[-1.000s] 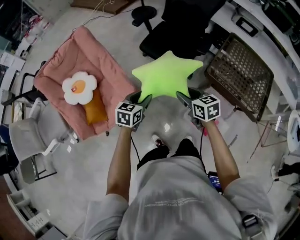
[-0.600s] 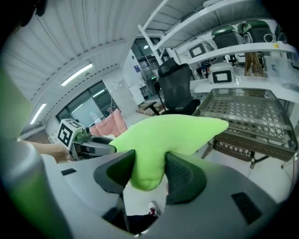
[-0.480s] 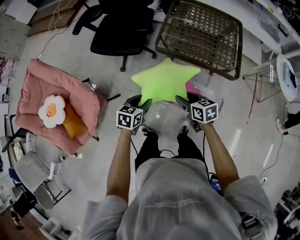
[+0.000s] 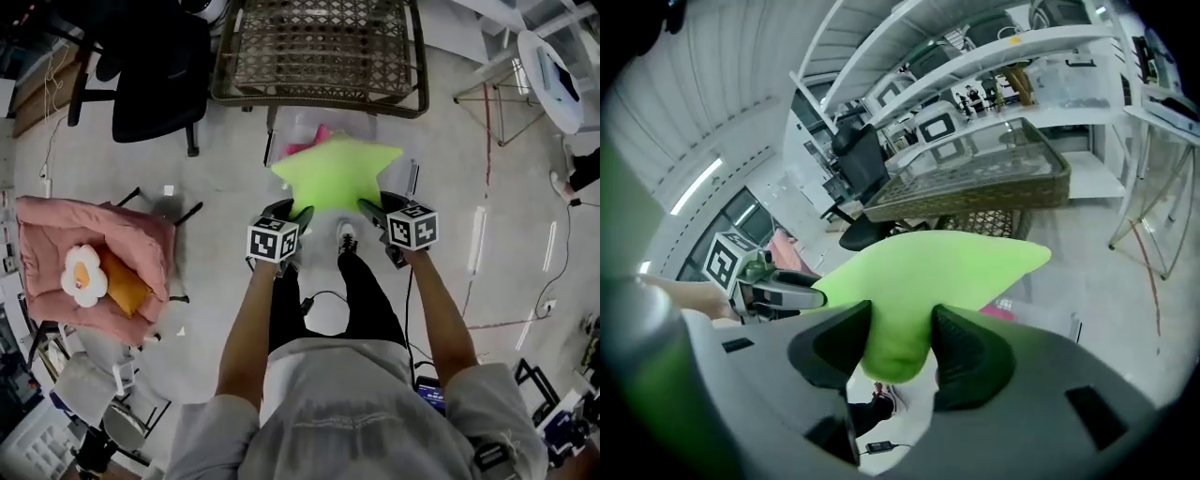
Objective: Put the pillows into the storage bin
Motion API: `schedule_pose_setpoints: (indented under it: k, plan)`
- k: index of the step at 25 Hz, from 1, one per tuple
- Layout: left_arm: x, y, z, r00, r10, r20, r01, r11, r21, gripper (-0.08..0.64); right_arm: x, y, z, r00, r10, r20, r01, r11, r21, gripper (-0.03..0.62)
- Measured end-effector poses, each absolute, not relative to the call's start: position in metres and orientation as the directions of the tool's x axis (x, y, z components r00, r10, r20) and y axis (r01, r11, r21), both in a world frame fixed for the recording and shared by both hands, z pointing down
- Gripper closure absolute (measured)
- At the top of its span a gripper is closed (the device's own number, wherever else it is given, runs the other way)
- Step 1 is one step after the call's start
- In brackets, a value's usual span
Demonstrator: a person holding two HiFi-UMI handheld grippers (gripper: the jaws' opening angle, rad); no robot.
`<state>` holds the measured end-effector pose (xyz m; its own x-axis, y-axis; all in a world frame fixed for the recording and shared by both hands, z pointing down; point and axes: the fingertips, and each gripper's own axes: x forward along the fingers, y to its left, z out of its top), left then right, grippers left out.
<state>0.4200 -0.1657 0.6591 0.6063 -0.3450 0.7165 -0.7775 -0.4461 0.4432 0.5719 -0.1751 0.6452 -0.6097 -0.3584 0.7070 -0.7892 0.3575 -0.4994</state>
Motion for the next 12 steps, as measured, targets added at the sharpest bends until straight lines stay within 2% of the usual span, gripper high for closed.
schedule_pose_setpoints:
  k: [12]
  plan:
    - [0.523,-0.199,0.765,0.624,-0.225,0.748,-0.73,-0.508,0.456,0.356,0.678,-0.192,0.756,-0.554,-0.397,0.732,-0.832,0.228,-0.506,0.388]
